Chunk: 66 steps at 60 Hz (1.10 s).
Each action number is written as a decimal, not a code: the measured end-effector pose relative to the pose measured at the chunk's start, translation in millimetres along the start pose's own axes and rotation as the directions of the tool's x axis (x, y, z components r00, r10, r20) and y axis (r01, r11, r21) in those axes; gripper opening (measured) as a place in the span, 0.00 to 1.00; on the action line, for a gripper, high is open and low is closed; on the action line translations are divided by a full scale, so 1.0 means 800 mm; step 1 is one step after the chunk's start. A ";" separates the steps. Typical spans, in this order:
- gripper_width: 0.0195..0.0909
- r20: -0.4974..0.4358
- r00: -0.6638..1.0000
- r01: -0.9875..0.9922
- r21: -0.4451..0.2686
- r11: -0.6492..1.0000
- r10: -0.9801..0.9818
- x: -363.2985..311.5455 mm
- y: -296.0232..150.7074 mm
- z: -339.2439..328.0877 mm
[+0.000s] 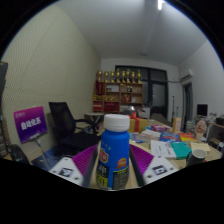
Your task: Pour water
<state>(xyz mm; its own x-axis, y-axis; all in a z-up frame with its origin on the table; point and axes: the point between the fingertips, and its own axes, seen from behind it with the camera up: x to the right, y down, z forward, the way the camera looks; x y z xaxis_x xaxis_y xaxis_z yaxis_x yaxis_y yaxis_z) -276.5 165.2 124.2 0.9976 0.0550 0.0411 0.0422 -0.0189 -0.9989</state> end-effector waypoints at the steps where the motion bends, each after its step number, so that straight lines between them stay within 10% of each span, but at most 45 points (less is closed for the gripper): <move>1: 0.56 -0.021 1.000 0.004 -0.002 1.000 -0.004 0.004 0.002 0.004; 17: 0.28 -0.106 0.994 -0.011 0.061 0.998 0.018 0.028 0.000 0.007; 37: 0.23 0.166 0.919 -0.367 0.036 0.930 0.357 0.031 -0.090 -0.050; 50: 0.23 0.229 0.385 -0.906 -0.093 0.414 0.894 0.139 -0.118 -0.073; 66: 0.22 0.076 -0.200 -0.956 -0.236 -0.177 0.977 0.211 -0.051 -0.071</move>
<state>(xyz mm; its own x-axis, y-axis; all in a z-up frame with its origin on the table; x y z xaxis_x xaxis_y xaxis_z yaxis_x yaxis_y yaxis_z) -107.1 118.8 173.4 -0.1623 0.0468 -0.9856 -0.9480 -0.2845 0.1426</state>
